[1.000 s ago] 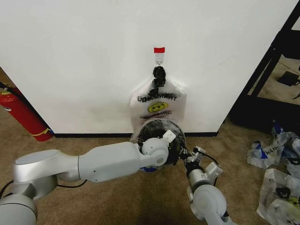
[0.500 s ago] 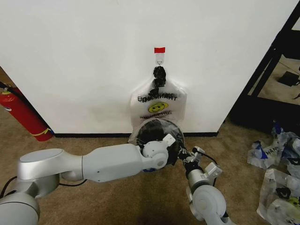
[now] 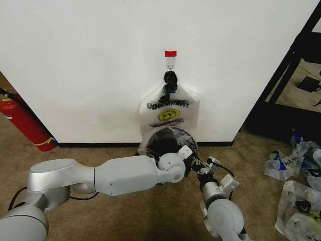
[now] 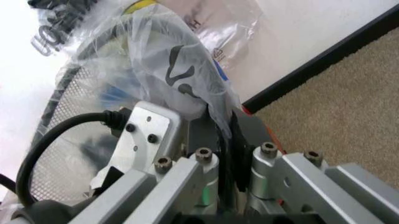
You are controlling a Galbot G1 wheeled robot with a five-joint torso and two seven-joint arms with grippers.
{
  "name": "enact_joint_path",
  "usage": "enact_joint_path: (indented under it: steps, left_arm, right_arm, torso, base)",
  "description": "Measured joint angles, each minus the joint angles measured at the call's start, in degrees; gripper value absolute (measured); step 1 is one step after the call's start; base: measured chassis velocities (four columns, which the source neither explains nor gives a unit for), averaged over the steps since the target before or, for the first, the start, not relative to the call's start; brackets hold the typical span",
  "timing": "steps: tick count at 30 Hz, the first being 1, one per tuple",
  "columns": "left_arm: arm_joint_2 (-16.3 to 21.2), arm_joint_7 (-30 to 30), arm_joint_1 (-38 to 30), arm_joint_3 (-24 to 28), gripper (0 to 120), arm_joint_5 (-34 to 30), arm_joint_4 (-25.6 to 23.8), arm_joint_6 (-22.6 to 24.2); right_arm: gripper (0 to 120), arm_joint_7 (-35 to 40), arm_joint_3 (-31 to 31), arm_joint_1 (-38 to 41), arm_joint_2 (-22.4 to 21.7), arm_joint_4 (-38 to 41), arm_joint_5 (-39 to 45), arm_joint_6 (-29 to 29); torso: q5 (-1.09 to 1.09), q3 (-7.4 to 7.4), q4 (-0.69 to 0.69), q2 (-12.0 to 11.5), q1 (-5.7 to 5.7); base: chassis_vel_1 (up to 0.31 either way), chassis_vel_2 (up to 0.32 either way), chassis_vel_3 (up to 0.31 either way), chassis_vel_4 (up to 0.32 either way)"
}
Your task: Pick up the garbage bag from the wall and place it over the trash bin.
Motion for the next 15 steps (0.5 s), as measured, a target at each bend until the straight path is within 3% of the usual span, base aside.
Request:
enact_joint_path:
  steps: [8,13,15]
  left_arm:
    - [0.41,-0.36,-0.29,-0.78,52,-1.86,-1.0,0.0]
    - [0.18,-0.53,-0.3,-1.13,76,-2.12,-0.77,0.0]
    - [0.15,-0.52,-0.3,-1.14,79,-2.11,-0.68,0.0]
  right_arm:
    - [1,0.0,-0.1,0.05,0.06,-0.12,-0.05,-0.03]
    - [1,0.0,-0.13,0.05,0.06,-0.18,-0.11,-0.08]
    - [1,0.01,-0.13,0.05,0.06,-0.18,-0.11,-0.1]
  torso:
    - [0.0,0.0,0.0,0.0,0.0]
    - [0.0,0.0,0.0,0.0,0.0]
    - [0.0,0.0,0.0,0.0,0.0]
  base:
    - [0.0,0.0,0.0,0.0]
    - [0.0,0.0,0.0,0.0]
    - [0.0,0.0,0.0,0.0]
